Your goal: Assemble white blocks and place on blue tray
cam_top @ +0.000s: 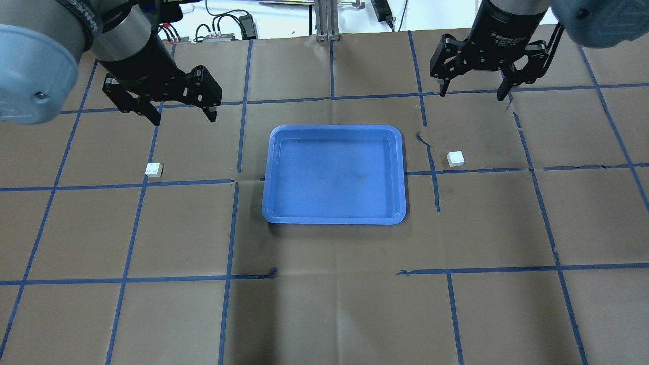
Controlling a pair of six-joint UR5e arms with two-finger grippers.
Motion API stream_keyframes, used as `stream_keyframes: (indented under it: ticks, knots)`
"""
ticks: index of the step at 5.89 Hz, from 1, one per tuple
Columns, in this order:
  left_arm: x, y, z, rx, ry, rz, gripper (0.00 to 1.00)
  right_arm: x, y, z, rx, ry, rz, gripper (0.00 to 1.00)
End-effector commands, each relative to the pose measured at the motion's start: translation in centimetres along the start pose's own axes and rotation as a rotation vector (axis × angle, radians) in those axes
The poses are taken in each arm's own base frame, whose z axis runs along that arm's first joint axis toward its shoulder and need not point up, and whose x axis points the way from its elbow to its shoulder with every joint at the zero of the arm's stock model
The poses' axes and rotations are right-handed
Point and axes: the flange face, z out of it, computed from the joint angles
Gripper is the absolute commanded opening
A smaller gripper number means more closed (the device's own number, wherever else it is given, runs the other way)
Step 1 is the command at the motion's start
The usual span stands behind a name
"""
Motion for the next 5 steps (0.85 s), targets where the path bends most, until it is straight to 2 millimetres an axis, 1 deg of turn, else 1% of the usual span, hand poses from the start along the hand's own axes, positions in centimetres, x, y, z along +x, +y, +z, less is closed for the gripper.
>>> stream_keyframes:
  ticks: [1, 3, 4, 5]
  knots:
    - [-0.1, -0.1, -0.1, 0.003, 0.000, 0.000, 0.99, 0.0, 0.1, -0.1, 0.002, -0.003, 0.002, 1.00]
    - [0.1, -0.2, 0.2, -0.002, 0.006, 0.000, 0.99, 0.1, 0.4, -0.7, 0.010, -0.003, 0.003, 1.00]
    - [-0.1, -0.6, 0.7, -0.003, 0.003, 0.039, 0.99, 0.1, 0.4, -1.1, 0.019, -0.006, 0.003, 1.00]
    - [-0.3, -0.7, 0.8, -0.007, -0.001, 0.164, 0.99, 0.1, 0.7, -1.8, 0.031, -0.004, 0.003, 1.00]
